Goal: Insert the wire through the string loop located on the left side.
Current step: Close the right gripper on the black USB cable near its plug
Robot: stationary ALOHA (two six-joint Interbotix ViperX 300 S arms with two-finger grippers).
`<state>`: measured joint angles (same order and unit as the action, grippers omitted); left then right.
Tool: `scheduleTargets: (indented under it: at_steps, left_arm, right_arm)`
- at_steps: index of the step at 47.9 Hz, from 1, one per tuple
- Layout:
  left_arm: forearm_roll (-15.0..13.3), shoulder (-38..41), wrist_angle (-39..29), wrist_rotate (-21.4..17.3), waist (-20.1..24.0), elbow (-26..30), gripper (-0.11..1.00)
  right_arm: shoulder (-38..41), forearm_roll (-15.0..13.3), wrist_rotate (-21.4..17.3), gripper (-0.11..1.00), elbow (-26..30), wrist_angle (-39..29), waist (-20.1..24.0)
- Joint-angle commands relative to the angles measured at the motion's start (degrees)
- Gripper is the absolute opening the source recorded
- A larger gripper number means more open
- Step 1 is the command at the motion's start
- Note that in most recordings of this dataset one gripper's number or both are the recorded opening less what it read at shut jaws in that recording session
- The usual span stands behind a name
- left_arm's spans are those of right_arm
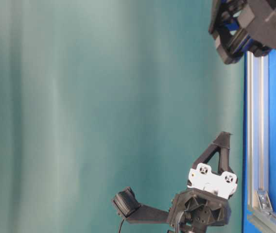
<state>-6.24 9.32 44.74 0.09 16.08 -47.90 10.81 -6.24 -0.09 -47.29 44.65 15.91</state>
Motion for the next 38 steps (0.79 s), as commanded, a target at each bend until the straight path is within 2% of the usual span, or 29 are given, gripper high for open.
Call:
scheduleTargets:
  at_steps: [1,11,30,34,38]
  left_arm:
    - [1.1,-2.7,-1.3,0.1,-1.1,0.4,0.00]
    - [1.1,-3.3,-2.4,0.2,-1.1,0.0,0.00]
    - [1.1,-3.3,-2.4,0.2,-1.1,-0.3,0.00]
    - [1.1,-3.4,-2.4,0.2,-1.1,-0.4,0.00]
    - [1.1,-3.5,-2.4,0.3,-1.1,-0.5,0.00]
  right_arm:
    - [-3.5,0.1,-0.5,0.01,0.4,0.2,0.6]
    - [-4.4,0.1,-1.8,-0.01,0.6,-4.4,0.8]
    - [-4.5,0.1,-4.5,0.00,0.4,-5.0,0.8]
    - [-4.5,0.1,-4.9,0.12,0.5,-5.0,0.7]
    - [-4.5,0.3,-5.6,0.34,0.6,-5.2,0.8]
